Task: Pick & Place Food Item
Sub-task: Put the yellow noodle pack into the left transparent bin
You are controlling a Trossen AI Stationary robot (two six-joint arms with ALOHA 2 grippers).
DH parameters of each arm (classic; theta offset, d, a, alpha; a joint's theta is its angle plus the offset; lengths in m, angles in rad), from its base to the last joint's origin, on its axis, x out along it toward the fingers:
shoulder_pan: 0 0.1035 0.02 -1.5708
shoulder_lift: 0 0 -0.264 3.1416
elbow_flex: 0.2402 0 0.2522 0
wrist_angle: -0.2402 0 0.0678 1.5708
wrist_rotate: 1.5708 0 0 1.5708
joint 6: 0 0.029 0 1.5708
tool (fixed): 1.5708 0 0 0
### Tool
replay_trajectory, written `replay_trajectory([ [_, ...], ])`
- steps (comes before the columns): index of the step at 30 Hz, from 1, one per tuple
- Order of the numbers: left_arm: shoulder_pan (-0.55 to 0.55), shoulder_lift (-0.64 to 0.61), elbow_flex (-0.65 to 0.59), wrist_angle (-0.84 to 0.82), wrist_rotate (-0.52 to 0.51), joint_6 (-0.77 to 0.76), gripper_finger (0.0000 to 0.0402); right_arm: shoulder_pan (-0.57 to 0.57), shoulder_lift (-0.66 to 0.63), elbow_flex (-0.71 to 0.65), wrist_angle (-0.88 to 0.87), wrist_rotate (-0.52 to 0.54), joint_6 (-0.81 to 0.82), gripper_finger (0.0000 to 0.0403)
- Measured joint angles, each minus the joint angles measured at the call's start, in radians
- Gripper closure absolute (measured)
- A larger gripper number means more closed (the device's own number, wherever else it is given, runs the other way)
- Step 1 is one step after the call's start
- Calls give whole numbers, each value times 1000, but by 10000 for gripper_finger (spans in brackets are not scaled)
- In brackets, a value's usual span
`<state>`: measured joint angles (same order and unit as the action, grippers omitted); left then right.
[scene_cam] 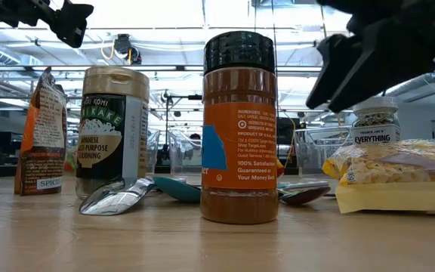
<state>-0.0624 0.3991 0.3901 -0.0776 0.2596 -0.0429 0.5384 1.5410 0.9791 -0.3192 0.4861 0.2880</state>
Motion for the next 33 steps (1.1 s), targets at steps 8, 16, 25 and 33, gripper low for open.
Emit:
replay_trajectory([
  [8,0,0,0,-1,0,0,110,-14,12,0,4,-107,52,149],
  [16,0,0,0,-2,0,1,110,-34,88,0,-19,-200,61,152],
  [25,0,17,0,-1,0,3,110,-61,88,0,-30,-275,75,221],
  [33,0,58,0,6,-28,6,110,-67,88,0,-30,-359,72,324],
])
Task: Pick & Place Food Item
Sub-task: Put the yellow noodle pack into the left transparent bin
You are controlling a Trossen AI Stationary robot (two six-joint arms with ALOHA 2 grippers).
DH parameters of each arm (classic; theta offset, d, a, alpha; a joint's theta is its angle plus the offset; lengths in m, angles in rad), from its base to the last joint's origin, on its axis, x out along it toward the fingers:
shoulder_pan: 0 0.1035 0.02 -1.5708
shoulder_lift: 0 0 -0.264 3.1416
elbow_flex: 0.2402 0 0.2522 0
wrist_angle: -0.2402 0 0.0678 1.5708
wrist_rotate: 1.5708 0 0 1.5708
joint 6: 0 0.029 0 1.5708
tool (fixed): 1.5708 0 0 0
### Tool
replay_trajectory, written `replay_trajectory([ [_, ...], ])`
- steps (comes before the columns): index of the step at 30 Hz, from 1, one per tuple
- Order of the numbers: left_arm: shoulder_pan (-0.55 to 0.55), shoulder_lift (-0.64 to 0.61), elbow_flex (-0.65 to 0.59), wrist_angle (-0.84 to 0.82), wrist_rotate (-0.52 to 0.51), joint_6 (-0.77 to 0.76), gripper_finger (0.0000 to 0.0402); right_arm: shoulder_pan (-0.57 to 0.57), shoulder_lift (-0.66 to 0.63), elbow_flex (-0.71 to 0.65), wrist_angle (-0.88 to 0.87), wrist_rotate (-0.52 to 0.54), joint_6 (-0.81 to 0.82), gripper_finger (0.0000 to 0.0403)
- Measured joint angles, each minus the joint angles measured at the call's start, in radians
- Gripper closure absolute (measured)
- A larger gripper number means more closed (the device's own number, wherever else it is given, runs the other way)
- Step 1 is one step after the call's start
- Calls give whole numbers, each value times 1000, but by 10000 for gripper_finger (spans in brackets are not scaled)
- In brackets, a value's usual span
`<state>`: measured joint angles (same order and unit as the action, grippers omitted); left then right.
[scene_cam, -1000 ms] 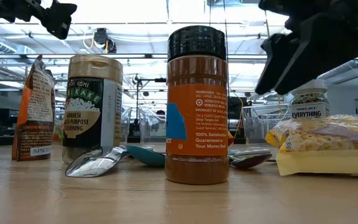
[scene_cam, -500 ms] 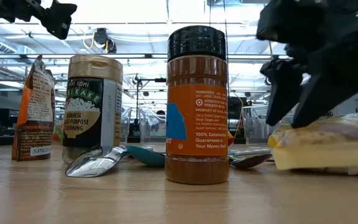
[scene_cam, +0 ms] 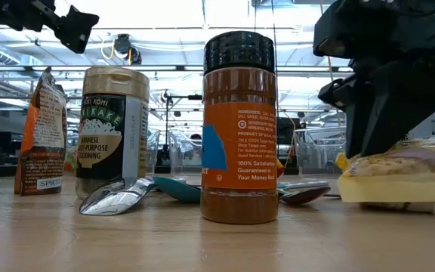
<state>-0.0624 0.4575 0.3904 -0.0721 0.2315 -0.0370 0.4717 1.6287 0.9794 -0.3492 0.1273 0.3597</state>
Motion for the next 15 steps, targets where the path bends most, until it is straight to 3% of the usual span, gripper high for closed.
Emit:
replay_trajectory([
  [6,0,8,0,5,-57,-2,110,-8,-1,0,-1,-28,-20,394],
  [15,0,7,0,18,-58,-3,110,-17,-5,40,-1,-7,-121,402],
])
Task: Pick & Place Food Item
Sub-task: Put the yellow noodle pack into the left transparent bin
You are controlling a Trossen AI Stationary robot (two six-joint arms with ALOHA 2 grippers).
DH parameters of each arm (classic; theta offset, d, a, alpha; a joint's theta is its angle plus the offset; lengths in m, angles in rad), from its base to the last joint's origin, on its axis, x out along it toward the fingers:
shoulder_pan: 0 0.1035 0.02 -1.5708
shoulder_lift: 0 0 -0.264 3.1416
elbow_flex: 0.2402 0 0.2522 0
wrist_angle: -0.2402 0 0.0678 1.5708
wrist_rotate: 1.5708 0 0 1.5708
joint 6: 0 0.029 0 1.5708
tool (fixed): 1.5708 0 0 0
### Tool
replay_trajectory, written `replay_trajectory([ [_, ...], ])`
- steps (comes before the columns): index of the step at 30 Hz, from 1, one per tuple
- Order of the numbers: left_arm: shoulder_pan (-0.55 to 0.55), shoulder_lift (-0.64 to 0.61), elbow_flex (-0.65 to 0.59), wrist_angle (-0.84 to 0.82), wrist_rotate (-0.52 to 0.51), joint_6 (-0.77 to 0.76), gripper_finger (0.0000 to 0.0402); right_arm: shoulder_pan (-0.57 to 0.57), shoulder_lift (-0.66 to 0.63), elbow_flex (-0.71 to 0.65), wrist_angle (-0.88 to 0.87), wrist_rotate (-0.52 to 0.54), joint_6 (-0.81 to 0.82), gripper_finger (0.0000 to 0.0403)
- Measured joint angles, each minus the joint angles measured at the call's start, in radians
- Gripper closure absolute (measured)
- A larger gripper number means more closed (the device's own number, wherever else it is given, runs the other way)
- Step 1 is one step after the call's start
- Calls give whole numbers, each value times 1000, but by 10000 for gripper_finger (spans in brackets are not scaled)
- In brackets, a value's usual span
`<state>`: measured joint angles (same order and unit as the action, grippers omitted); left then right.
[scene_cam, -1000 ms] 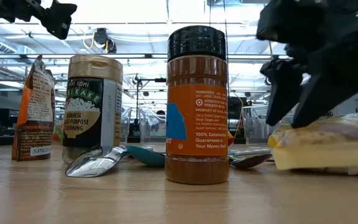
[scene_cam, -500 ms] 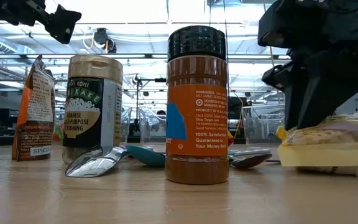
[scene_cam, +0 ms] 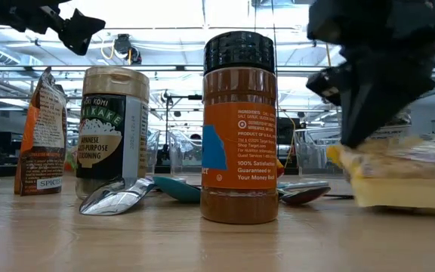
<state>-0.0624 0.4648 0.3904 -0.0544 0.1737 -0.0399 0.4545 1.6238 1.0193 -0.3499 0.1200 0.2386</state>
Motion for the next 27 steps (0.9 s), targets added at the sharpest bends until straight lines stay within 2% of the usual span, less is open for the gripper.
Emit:
replay_trajectory([
  [7,0,0,0,0,0,1,110,18,-17,52,1,123,-64,402],
  [18,0,0,0,-1,0,0,110,23,-29,50,15,140,-63,399],
  [21,0,0,0,0,0,0,110,25,-29,23,74,139,-79,373],
  [27,0,0,0,0,0,0,110,22,-29,-25,112,143,-94,272],
])
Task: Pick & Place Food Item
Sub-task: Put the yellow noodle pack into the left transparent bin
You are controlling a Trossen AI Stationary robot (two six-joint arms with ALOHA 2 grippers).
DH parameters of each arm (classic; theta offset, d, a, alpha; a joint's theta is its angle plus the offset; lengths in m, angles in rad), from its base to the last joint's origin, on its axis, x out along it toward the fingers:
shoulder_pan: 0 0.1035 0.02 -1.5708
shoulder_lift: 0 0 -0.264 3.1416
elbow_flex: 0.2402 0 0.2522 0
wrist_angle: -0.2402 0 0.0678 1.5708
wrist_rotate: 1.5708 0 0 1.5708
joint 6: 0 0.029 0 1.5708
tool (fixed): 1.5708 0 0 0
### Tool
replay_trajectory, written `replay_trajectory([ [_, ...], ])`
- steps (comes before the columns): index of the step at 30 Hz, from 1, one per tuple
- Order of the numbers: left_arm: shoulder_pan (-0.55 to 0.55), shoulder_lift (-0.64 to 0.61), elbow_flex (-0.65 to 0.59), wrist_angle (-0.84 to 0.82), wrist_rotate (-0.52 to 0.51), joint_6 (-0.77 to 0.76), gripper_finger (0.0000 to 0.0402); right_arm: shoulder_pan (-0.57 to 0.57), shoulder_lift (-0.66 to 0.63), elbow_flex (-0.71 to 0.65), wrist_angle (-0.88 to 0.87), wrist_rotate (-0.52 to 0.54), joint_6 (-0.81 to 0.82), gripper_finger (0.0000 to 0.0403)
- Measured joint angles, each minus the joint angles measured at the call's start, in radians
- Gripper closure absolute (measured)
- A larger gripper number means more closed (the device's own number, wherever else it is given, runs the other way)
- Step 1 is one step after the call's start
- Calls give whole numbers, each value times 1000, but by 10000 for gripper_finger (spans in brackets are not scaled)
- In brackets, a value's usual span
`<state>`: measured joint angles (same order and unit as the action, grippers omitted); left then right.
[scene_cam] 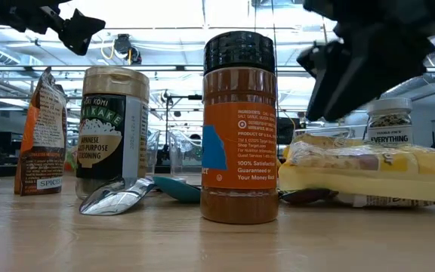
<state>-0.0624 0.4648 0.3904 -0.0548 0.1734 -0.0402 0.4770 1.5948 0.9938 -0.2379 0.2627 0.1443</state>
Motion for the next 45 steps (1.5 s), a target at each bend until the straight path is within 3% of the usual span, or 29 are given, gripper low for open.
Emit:
replay_trajectory([
  [6,0,0,0,1,0,3,110,-31,0,-67,123,-1,0,196],
  [12,0,0,0,2,0,2,110,-67,0,-88,125,-2,1,182],
  [19,0,0,0,3,0,2,110,-78,0,-112,121,-59,30,212],
  [45,0,0,0,3,0,2,110,-114,0,-113,60,-82,31,370],
])
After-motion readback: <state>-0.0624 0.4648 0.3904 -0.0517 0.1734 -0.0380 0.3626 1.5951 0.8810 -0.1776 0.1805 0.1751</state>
